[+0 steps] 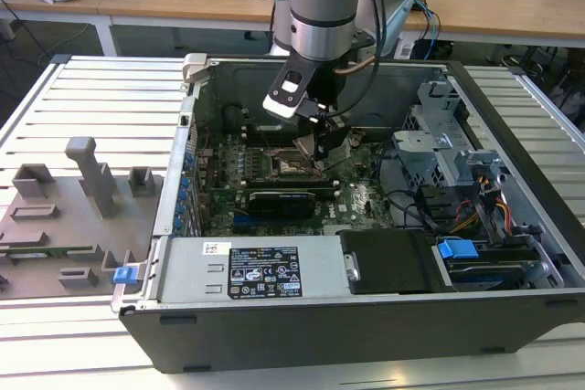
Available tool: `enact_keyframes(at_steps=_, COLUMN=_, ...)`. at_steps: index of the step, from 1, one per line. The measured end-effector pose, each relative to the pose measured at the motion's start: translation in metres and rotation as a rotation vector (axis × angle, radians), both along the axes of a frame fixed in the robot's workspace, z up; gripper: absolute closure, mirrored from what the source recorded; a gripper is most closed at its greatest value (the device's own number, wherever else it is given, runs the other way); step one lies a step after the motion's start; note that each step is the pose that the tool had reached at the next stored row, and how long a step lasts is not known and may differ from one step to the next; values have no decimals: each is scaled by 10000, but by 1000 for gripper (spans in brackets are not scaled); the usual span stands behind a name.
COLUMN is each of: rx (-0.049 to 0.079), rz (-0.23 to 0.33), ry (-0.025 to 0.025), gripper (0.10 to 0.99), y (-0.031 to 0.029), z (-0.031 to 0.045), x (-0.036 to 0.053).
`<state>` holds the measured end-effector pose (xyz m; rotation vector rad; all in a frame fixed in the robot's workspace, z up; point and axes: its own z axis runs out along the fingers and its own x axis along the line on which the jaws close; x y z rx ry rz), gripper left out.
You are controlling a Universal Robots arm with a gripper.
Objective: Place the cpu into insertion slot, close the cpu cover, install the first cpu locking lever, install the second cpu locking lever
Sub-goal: 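Place the cpu into insertion slot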
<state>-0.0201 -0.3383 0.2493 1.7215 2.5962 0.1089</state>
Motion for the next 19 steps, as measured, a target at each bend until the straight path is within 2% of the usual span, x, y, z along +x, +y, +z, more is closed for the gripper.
enact_keyframes(at_steps=15, rx=-38, rz=-1266, ry=-1, gripper=541, y=0, z=-4, x=0)
enact_keyframes(at_steps=19, rx=-59, rz=-1824, ry=-2, gripper=541, y=0, z=-6, x=0)
